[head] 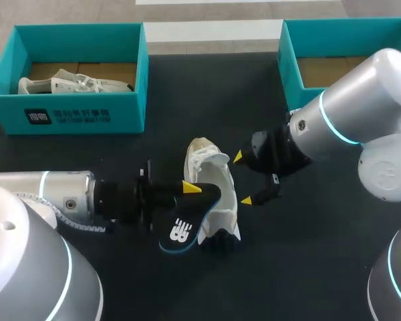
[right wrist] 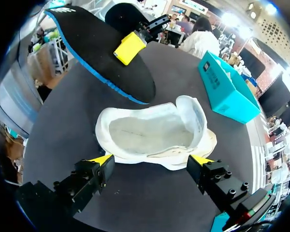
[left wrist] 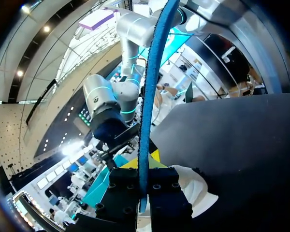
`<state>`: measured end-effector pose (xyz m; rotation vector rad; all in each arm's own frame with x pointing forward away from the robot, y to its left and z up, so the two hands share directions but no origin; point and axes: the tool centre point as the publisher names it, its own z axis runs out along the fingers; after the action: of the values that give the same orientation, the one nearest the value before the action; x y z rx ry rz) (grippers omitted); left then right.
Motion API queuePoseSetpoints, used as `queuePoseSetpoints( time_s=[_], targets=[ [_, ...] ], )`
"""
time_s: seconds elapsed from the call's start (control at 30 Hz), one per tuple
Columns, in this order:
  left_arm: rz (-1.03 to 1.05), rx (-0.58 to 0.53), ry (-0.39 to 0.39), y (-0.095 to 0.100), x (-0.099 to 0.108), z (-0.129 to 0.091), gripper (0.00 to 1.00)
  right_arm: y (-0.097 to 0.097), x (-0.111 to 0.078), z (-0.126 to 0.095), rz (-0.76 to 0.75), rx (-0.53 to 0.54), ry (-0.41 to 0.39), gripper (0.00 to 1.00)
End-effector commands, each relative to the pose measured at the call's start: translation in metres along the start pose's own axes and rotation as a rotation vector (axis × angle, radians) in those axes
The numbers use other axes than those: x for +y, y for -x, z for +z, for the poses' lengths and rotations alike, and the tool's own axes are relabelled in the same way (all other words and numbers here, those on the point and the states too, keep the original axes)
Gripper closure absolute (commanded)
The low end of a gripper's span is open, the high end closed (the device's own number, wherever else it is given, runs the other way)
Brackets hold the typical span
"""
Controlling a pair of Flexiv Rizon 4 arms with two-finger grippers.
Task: Take the shoe out of the shoebox, open the shoe tongue, remove and reinsert the insole, then place the shoe into the shoebox
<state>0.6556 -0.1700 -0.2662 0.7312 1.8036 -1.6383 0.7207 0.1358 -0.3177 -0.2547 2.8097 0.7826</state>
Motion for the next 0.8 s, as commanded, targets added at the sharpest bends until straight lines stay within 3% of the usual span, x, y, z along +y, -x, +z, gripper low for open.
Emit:
queuePoseSetpoints(
  time_s=[0.03,0.8],
  targets=[
    [-0.003,0.002,0.005,0.000,0.004,0.014,1.00,-0.001,0.001,0.001,0.001,-0.002,-0.002,0.00],
    [-0.075,0.004,-0.013,-0.017,0.045,0.047,1.00,-0.001,0.001,0.001,0.001,-0.002,-0.002,0.00]
  ],
)
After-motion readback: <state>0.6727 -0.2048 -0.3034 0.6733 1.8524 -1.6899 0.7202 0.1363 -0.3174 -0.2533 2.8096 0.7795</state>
